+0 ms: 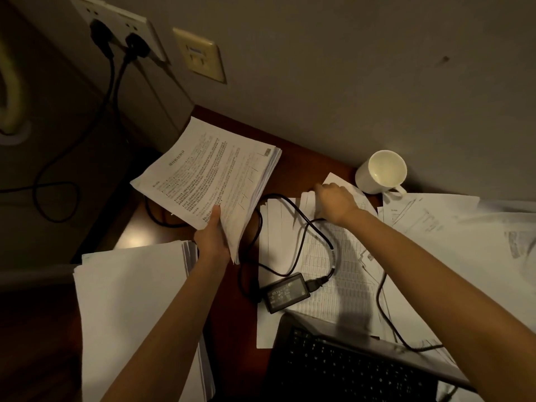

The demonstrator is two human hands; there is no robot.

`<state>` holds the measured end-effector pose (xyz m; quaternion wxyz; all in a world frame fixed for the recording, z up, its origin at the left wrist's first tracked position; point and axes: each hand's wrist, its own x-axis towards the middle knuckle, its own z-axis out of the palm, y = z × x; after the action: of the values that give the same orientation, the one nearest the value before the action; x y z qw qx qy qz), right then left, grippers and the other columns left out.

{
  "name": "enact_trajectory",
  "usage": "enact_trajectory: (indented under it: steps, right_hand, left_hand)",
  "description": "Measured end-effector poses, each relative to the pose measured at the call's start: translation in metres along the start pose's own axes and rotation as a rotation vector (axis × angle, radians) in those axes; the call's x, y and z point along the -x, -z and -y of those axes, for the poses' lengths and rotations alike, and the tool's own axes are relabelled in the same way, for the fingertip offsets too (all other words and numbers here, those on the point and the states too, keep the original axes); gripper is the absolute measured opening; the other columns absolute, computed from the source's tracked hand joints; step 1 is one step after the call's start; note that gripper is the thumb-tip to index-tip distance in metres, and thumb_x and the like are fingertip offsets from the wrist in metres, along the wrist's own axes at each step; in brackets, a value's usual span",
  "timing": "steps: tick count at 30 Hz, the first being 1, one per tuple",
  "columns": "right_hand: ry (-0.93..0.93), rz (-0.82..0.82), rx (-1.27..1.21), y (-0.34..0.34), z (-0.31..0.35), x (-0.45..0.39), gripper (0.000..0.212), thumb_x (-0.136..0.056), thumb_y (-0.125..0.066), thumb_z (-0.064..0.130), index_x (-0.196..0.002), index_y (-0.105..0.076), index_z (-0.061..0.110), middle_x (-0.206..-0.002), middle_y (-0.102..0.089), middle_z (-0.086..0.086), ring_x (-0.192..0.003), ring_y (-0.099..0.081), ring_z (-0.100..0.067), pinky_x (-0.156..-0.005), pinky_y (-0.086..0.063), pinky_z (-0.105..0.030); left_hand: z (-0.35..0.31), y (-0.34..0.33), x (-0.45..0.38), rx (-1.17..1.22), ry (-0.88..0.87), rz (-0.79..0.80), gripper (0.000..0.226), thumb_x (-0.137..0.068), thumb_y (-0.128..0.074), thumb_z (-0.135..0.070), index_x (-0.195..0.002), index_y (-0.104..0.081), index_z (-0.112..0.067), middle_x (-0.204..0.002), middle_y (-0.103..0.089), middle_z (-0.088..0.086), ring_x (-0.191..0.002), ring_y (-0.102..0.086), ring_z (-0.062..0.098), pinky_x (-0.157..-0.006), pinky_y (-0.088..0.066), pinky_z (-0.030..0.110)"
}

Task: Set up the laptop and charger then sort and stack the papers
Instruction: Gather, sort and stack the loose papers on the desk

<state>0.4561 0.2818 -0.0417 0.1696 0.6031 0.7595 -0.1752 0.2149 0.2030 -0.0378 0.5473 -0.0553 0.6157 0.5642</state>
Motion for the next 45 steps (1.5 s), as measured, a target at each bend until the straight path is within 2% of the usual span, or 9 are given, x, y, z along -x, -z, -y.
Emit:
enact_trajectory:
  steps: [5,13,20,23,25,27,32,35,45]
  right_hand:
    - [-0.004,0.014,-0.08,0.021,-0.007,0.01,0.049,-0.082,-0.07,0.024,-0.127,-0.053,0.013,-0.128,-0.05,-0.013,-0.122,-0.044,-0.031,-0.092,-0.042,-0.037]
    - [-0.027,0.24,-0.078,0.025,-0.004,0.012,0.041,-0.076,-0.073,0.027,-0.115,-0.064,0.019,-0.108,-0.066,-0.006,-0.099,-0.06,-0.025,-0.081,-0.048,-0.032]
    - [-0.007,0.147,-0.115,0.018,-0.006,0.016,0.055,-0.072,-0.078,0.028,-0.121,-0.06,0.014,-0.129,-0.05,-0.007,-0.112,-0.052,-0.026,-0.091,-0.048,-0.037]
    - [-0.022,0.147,-0.127,0.016,-0.006,0.015,0.064,-0.074,-0.077,0.026,-0.129,-0.049,0.014,-0.129,-0.049,-0.008,-0.112,-0.053,-0.029,-0.088,-0.048,-0.037]
    - [-0.055,0.152,-0.142,0.017,-0.004,0.014,0.075,-0.071,-0.079,0.027,-0.134,-0.04,0.013,-0.129,-0.048,-0.01,-0.114,-0.052,-0.031,-0.09,-0.048,-0.039]
    - [-0.095,0.144,-0.118,0.017,-0.003,0.011,0.083,-0.067,-0.082,0.032,-0.135,-0.038,0.014,-0.131,-0.044,-0.009,-0.117,-0.049,-0.03,-0.093,-0.047,-0.04]
    - [-0.082,0.235,-0.049,0.021,-0.002,0.007,0.076,-0.065,-0.081,0.038,-0.131,-0.046,0.02,-0.123,-0.057,-0.005,-0.112,-0.054,-0.026,-0.09,-0.05,-0.039]
    - [-0.014,0.272,0.02,0.019,-0.001,0.007,0.062,-0.067,-0.077,0.041,-0.122,-0.055,0.026,-0.116,-0.06,-0.004,-0.108,-0.054,-0.025,-0.085,-0.048,-0.037]
    - [-0.077,0.137,-0.032,0.015,0.0,0.018,0.046,-0.077,-0.074,0.031,-0.119,-0.063,0.017,-0.109,-0.066,-0.007,-0.096,-0.061,-0.025,-0.075,-0.047,-0.03]
  left_hand:
    - [0.004,0.004,0.001,-0.02,0.007,0.012,0.047,-0.093,-0.06,-0.013,-0.137,-0.047,-0.006,-0.13,-0.058,0.008,-0.117,-0.057,0.022,-0.104,-0.044,0.039]
    - [0.011,0.014,0.0,0.022,0.047,0.053,0.047,-0.093,-0.059,-0.017,-0.138,-0.047,-0.009,-0.132,-0.057,0.007,-0.115,-0.057,0.019,-0.106,-0.041,0.036]
    - [0.016,0.01,-0.006,0.049,0.119,0.085,0.052,-0.092,-0.061,-0.022,-0.14,-0.046,-0.009,-0.135,-0.055,0.011,-0.122,-0.053,0.026,-0.109,-0.038,0.047]
    - [0.014,-0.003,-0.002,0.008,0.169,0.072,0.051,-0.093,-0.058,-0.029,-0.139,-0.047,-0.009,-0.139,-0.051,0.011,-0.124,-0.052,0.029,-0.106,-0.04,0.038]
    - [0.011,-0.015,0.0,0.034,0.242,0.1,0.051,-0.095,-0.054,-0.034,-0.139,-0.046,-0.009,-0.141,-0.048,0.009,-0.102,-0.067,0.017,-0.086,-0.051,0.019]
    - [0.013,-0.029,-0.004,0.092,0.318,0.126,0.053,-0.099,-0.046,-0.036,-0.143,-0.039,-0.009,-0.138,-0.048,0.012,-0.053,-0.062,0.001,-0.05,-0.047,0.007]
    - [0.014,-0.057,-0.013,0.306,0.484,0.157,0.054,-0.103,-0.038,-0.025,-0.15,-0.019,-0.006,-0.156,-0.021,0.016,-0.042,-0.055,0.0,-0.056,-0.049,0.013]
    - [0.01,-0.065,-0.014,0.33,0.475,0.156,0.053,-0.093,-0.056,-0.022,-0.143,-0.039,-0.011,-0.143,-0.04,0.025,-0.038,-0.054,0.003,-0.038,-0.043,0.013]
    - [0.003,-0.049,0.013,0.112,0.392,0.211,0.035,-0.1,-0.043,-0.024,-0.132,-0.047,-0.013,-0.075,-0.056,-0.008,-0.036,-0.046,0.0,-0.04,-0.039,0.009]
